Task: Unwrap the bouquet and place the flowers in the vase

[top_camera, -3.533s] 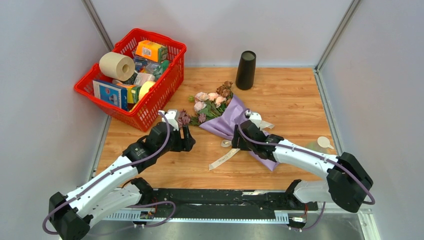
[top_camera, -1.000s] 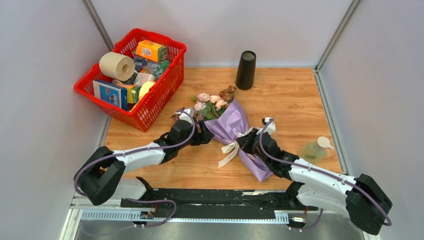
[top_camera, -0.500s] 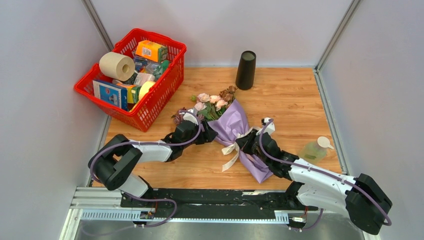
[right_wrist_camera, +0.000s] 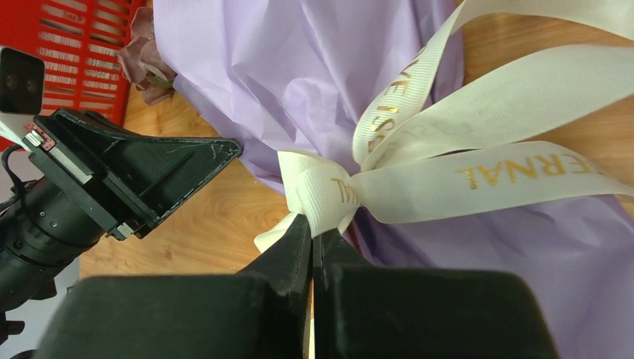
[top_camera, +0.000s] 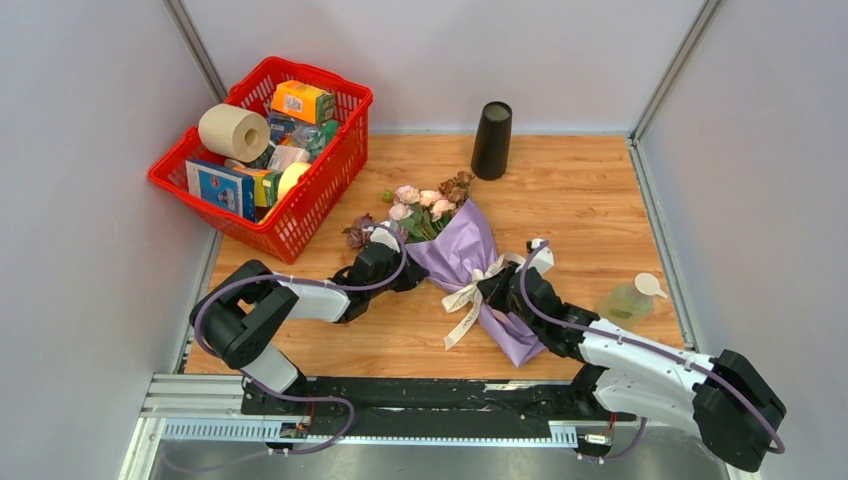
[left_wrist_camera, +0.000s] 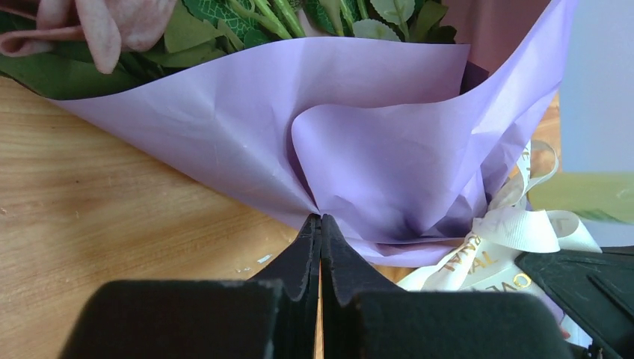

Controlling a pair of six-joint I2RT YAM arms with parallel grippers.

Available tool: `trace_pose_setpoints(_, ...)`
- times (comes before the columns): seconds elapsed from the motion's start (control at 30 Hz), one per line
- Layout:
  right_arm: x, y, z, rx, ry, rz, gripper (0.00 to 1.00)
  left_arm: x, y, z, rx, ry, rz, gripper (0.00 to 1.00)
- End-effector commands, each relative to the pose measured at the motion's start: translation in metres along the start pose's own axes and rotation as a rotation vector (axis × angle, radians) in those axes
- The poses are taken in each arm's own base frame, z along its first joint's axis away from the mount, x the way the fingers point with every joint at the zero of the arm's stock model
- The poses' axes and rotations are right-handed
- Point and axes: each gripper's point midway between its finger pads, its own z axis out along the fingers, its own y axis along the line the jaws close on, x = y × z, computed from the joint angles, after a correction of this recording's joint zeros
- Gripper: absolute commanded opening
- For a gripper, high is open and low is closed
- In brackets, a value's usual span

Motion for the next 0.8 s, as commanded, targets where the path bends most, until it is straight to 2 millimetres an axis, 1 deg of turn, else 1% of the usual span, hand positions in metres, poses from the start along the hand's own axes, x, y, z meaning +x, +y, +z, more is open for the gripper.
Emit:
trace_pose_setpoints(0.0, -0.023, 0.002, -0.006, 0.029, -0.088, 0.012, 0.00, -0.013, -0.014, 0.001, 0.041, -0.047, -0.003, 0.00)
trace_pose_setpoints(0.03, -0.029, 0.005, -0.007, 0.029, -0.114, 0.016, 0.00, -0.015, -0.009, 0.001, 0.017, -0.061, -0.004, 0.00)
trace_pose_setpoints(0.07, -0.032, -0.003, -0.009, 0.061, -0.126, -0.001, 0.00, -0.014, -0.007, 0.000, 0.009, -0.061, -0.004, 0.00)
trace_pose_setpoints(0.1, -0.037, -0.005, -0.010, 0.072, -0.145, -0.005, 0.00, -0.015, -0.004, 0.000, -0.009, -0.065, -0.003, 0.00)
trace_pose_setpoints(0.23, -0.058, -0.003, -0.016, 0.088, -0.205, -0.029, 0.00, -0.014, 0.005, -0.002, -0.047, -0.066, 0.010, 0.00)
trace_pose_setpoints(0.4, -0.077, -0.009, -0.017, 0.126, -0.236, -0.047, 0.00, -0.012, 0.014, -0.004, -0.082, -0.065, 0.023, 0.00)
trace_pose_setpoints(0.47, -0.082, -0.008, -0.018, 0.119, -0.241, -0.045, 0.00, -0.013, 0.016, -0.004, -0.095, -0.070, 0.025, 0.00)
trace_pose_setpoints(0.5, -0.084, -0.004, -0.018, 0.106, -0.239, -0.046, 0.00, -0.013, 0.017, -0.004, -0.097, -0.070, 0.025, 0.00)
trace_pose_setpoints(0.53, -0.084, -0.001, -0.018, 0.094, -0.229, -0.052, 0.00, -0.012, 0.017, -0.004, -0.100, -0.070, 0.024, 0.00)
trace_pose_setpoints(0.57, -0.080, 0.004, -0.017, 0.072, -0.205, -0.061, 0.03, -0.012, 0.017, -0.004, -0.098, -0.069, 0.022, 0.00)
trace_pose_setpoints(0.63, -0.069, 0.012, -0.013, 0.027, -0.149, -0.076, 0.07, -0.012, 0.017, -0.004, -0.096, -0.067, 0.019, 0.00)
trace_pose_setpoints(0.73, -0.049, 0.011, -0.007, -0.002, -0.069, -0.079, 0.07, -0.013, 0.013, -0.005, -0.081, -0.069, 0.019, 0.00)
trace_pose_setpoints(0.77, -0.045, 0.011, -0.007, -0.013, -0.056, -0.078, 0.09, -0.012, 0.013, -0.005, -0.082, -0.068, 0.019, 0.00)
